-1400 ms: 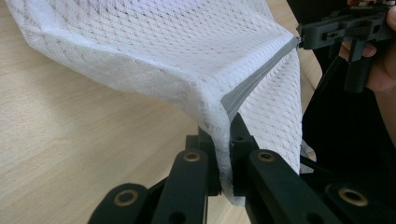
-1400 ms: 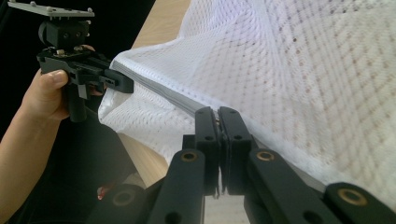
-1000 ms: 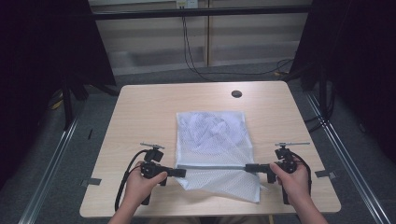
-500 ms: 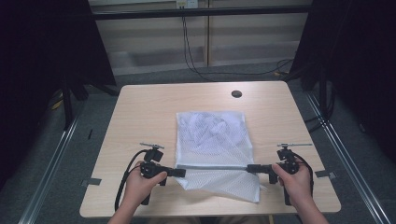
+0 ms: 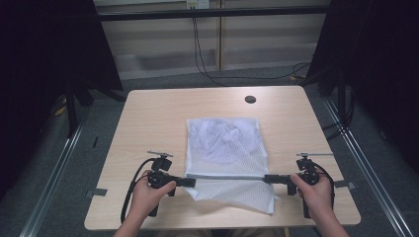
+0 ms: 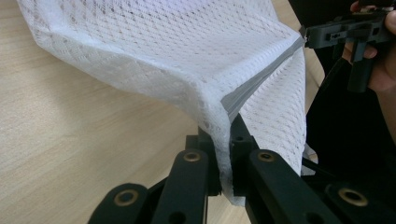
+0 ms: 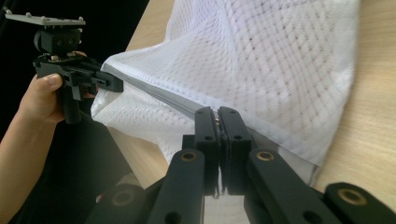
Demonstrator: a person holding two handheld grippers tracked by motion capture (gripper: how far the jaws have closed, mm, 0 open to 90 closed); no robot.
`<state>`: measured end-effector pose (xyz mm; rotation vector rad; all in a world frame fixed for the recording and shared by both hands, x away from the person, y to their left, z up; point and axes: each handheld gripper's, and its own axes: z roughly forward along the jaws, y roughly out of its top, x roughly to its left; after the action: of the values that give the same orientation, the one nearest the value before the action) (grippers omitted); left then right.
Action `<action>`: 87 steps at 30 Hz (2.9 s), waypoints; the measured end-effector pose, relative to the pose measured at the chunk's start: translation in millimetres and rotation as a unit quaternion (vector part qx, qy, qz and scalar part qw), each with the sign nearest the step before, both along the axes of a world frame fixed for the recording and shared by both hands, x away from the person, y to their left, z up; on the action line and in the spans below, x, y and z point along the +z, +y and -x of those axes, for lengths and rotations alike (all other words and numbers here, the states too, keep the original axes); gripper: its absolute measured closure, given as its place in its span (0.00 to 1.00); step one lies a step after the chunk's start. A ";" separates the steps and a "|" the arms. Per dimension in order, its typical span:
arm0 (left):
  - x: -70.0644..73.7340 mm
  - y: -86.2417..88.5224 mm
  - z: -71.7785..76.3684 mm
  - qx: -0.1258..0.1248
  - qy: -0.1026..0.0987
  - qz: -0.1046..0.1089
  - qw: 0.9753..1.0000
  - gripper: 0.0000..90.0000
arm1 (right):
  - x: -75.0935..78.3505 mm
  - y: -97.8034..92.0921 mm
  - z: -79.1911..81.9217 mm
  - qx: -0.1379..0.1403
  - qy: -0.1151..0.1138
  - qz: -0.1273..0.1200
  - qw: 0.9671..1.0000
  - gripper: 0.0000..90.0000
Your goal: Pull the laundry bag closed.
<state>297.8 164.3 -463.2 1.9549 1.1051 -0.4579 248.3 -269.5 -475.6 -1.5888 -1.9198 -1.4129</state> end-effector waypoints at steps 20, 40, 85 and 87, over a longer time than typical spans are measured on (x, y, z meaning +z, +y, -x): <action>-0.8 -0.4 0.1 0.002 0.003 -0.001 1.000 0.98 | -0.6 -17.0 4.6 -0.018 0.006 0.006 1.000 0.97; -1.0 -1.4 1.3 -0.001 0.002 -0.002 1.000 0.98 | 0.0 -28.3 9.5 -0.031 0.004 0.011 0.999 0.97; 4.1 14.6 -2.1 0.022 -0.135 -0.026 0.990 0.17 | 6.0 -34.7 13.5 -0.082 -0.152 0.114 0.978 0.23; 6.7 17.4 -3.3 0.033 -0.150 -0.028 0.988 0.16 | 5.5 -36.3 13.1 -0.086 -0.159 0.128 0.975 0.20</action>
<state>301.0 181.8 -456.5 1.9512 0.9924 -0.0920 235.2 -305.8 -470.0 -1.7680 -2.2731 -1.6298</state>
